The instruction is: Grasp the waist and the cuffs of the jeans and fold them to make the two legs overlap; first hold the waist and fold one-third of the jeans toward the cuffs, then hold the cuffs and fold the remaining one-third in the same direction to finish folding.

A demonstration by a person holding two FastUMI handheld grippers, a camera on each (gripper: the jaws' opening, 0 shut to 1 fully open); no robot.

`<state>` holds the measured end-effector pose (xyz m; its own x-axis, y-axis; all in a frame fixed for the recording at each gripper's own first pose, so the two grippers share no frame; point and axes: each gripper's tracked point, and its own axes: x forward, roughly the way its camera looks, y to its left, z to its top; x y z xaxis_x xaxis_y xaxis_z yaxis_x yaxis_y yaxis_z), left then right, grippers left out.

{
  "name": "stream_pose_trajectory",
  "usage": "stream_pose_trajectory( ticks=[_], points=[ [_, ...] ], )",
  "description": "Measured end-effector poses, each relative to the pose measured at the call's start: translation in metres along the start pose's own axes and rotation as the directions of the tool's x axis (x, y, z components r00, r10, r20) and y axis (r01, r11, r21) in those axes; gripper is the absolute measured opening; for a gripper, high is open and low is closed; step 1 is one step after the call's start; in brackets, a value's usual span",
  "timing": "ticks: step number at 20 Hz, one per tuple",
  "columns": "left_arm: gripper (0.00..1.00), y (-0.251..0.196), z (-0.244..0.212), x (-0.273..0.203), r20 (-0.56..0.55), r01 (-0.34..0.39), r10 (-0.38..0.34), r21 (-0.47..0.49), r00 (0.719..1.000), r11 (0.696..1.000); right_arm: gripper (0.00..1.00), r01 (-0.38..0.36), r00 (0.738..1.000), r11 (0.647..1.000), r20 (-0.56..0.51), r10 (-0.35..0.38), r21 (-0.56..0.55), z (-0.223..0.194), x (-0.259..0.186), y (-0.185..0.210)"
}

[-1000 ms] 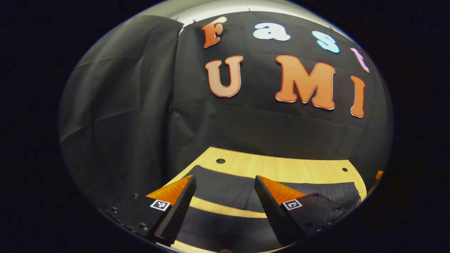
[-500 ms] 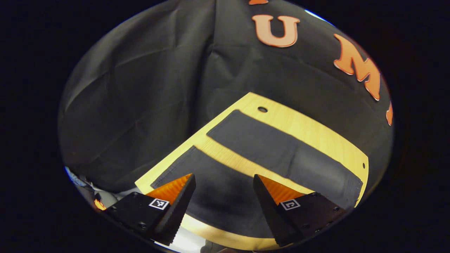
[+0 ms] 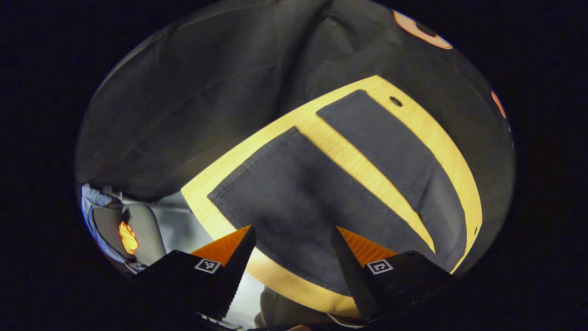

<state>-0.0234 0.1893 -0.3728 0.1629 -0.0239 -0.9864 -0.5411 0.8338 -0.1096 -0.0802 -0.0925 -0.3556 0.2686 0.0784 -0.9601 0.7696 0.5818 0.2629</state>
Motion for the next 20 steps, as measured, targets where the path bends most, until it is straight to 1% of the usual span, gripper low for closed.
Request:
stream_pose_trajectory(
  ticks=[1, 3, 4, 6, 7, 8, 9, 10, 11, 12, 13, 14, 15, 16, 17, 18, 19, 20],
  points=[
    [0.99, 0.000, -0.004, 0.005, -0.035, 0.003, -0.004, -0.025, 0.999, 1.000, 0.95, 0.001, 1.000, 1.000, -0.022, 0.000, 0.027, -0.001, 0.006, -0.001],
    [0.99, 0.006, -0.012, 0.013, -0.092, -0.022, 0.016, -0.063, 0.996, 0.998, 0.95, -0.015, 0.998, 0.996, -0.056, 0.020, 0.086, -0.001, 0.015, 0.004],
    [0.99, 0.008, -0.015, 0.012, -0.111, -0.034, 0.025, -0.079, 0.993, 0.996, 0.95, -0.007, 0.998, 0.995, -0.061, 0.013, 0.102, 0.000, 0.018, 0.003],
    [0.99, 0.013, -0.017, 0.013, -0.143, -0.064, 0.048, -0.107, 0.989, 0.992, 0.94, 0.011, 0.997, 0.995, -0.077, -0.003, 0.102, 0.001, 0.024, 0.002],
    [1.00, 0.016, -0.017, 0.016, -0.164, -0.078, 0.060, -0.102, 0.985, 0.992, 0.93, 0.030, 0.996, 0.995, -0.087, -0.022, 0.091, 0.000, 0.026, 0.001],
    [0.99, 0.023, -0.015, 0.015, -0.190, -0.108, 0.088, -0.098, 0.978, 0.989, 0.92, 0.041, 0.995, 0.996, -0.099, -0.032, 0.082, 0.000, 0.027, 0.000],
    [0.99, 0.029, -0.009, 0.021, -0.192, -0.136, 0.116, -0.095, 0.974, 0.986, 0.79, 0.055, 0.992, 0.996, -0.117, -0.046, 0.068, 0.000, 0.028, -0.001],
    [0.98, 0.035, -0.011, 0.021, -0.233, -0.163, 0.137, -0.094, 0.963, 0.982, 0.84, 0.068, 0.988, 0.996, -0.142, -0.059, 0.060, -0.001, 0.028, -0.002],
    [0.98, 0.036, -0.006, 0.028, -0.228, -0.161, 0.135, -0.104, 0.964, 0.981, 0.81, 0.078, 0.986, 0.995, -0.154, -0.068, 0.058, 0.000, 0.030, -0.002],
    [0.98, 0.036, -0.008, 0.032, -0.255, -0.166, 0.134, -0.106, 0.958, 0.980, 0.80, 0.090, 0.983, 0.994, -0.163, -0.079, 0.061, -0.001, 0.029, -0.003],
    [0.98, 0.034, -0.004, 0.031, -0.250, -0.155, 0.121, -0.119, 0.961, 0.981, 0.78, 0.102, 0.982, 0.993, -0.165, -0.090, 0.066, 0.000, 0.030, -0.004],
    [0.95, 0.031, -0.001, 0.040, -0.245, -0.143, 0.109, -0.126, 0.963, 0.982, 0.72, 0.113, 0.981, 0.992, -0.165, -0.101, 0.065, 0.000, 0.030, -0.005],
    [0.94, 0.029, -0.002, 0.041, -0.246, -0.146, 0.110, -0.135, 0.963, 0.980, 0.75, 0.129, 0.979, 0.990, -0.166, -0.118, 0.053, 0.001, 0.030, -0.006],
    [0.94, 0.030, 0.001, 0.040, -0.239, -0.148, 0.112, -0.136, 0.964, 0.980, 0.75, 0.149, 0.976, 0.988, -0.164, -0.141, 0.039, 0.000, 0.031, -0.008],
    [0.95, 0.027, 0.004, 0.040, -0.225, -0.136, 0.099, -0.152, 0.969, 0.979, 0.64, 0.177, 0.973, 0.984, -0.156, -0.172, 0.019, 0.000, 0.031, -0.009],
    [0.92, 0.026, 0.003, 0.043, -0.219, -0.139, 0.102, -0.161, 0.970, 0.977, 0.72, 0.206, 0.968, 0.979, -0.147, -0.205, -0.009, -0.001, 0.031, -0.012],
    [0.92, 0.026, 0.002, 0.047, -0.220, -0.136, 0.100, -0.157, 0.970, 0.978, 0.52, 0.220, 0.966, 0.975, -0.132, -0.222, -0.031, -0.001, 0.032, -0.011],
    [0.91, 0.025, 0.005, 0.043, -0.209, -0.129, 0.094, -0.156, 0.973, 0.979, 0.55, 0.209, 0.969, 0.977, -0.121, -0.214, -0.050, 0.001, 0.031, -0.007]
  ],
)
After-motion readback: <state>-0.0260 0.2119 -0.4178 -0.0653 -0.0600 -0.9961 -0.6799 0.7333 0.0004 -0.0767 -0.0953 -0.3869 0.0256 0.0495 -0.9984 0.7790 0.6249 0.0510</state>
